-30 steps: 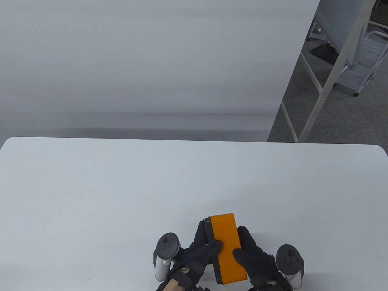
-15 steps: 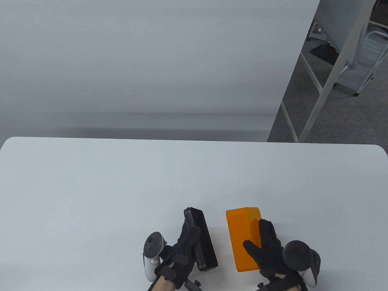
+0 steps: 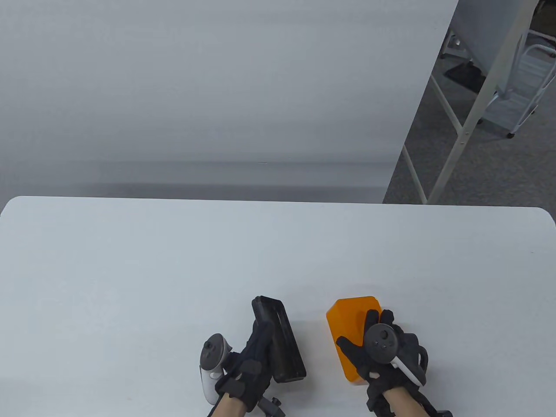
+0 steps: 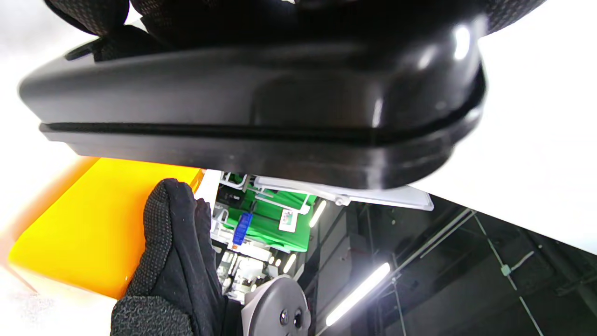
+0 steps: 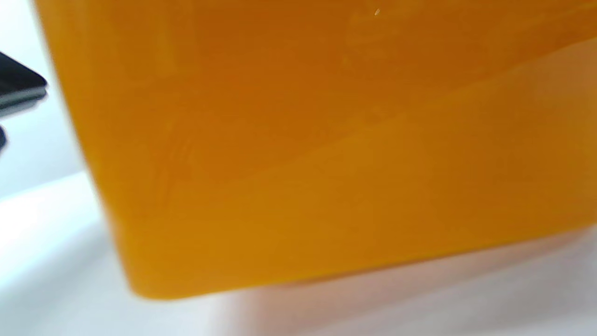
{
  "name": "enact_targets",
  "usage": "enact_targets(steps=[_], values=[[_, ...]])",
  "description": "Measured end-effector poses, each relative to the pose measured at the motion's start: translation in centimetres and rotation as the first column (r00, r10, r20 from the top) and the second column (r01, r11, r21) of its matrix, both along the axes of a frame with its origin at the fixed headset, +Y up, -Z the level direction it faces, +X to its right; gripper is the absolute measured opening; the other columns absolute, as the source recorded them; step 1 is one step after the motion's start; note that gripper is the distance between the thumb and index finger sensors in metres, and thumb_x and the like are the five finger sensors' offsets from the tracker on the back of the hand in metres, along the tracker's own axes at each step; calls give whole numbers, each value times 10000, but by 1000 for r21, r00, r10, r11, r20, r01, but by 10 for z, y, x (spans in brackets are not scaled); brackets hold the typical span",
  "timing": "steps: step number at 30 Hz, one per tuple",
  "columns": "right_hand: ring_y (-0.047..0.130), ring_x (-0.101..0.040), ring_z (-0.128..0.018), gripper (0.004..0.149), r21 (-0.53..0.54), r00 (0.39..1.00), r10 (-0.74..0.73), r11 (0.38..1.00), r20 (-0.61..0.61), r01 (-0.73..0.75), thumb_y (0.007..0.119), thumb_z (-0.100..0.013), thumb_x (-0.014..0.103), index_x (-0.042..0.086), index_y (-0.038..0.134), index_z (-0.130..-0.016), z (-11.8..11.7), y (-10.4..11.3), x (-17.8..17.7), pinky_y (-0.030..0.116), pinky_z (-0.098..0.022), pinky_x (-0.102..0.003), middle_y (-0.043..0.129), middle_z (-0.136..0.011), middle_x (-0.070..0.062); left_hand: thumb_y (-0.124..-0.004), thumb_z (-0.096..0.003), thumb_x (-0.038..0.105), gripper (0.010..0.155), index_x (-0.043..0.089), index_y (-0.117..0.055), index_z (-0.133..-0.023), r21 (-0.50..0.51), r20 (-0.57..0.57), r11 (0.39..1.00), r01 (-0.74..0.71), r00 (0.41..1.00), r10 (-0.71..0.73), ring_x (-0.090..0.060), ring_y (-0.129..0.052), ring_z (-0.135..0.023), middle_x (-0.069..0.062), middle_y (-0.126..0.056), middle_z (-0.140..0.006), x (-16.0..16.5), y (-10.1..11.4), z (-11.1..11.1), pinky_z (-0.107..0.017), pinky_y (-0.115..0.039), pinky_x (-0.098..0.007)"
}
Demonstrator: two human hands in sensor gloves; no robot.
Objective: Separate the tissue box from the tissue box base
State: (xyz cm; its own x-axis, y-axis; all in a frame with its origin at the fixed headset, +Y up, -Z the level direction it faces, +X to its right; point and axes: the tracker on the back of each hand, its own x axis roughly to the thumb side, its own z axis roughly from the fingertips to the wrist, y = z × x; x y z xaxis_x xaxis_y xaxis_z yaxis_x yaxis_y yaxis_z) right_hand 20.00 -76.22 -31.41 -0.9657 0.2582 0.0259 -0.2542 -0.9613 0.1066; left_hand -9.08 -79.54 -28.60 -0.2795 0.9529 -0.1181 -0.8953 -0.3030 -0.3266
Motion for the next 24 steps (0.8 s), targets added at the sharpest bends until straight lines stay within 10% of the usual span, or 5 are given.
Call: enact_targets(steps=[12, 24], values=[[341, -761, -891, 1022, -72, 990, 136, 988, -24, -137, 519, -538, 774, -45, 263, -1094, -10, -6, -12, 554, -551, -760, 165, -1050, -467, -450, -614, 697, 891, 119, 29, -1094, -15, 12, 1000, -27, 1000, 27, -691, -397, -944, -400, -153, -1074, 2, -2, -1, -630, -591, -689], [242, -732, -942, 976, -72, 980, 100, 991, -172, -114, 544, -523, 736, 10, 265, -1112, 42, 16, 59, 394, -575, -846, 136, -1088, -415, -483, -630, 600, 827, 82, -50, -1107, -64, 18, 998, 14, 1000, -13, -679, -497, -919, -395, -253, -1076, 4, -7, -2, -611, -652, -648]])
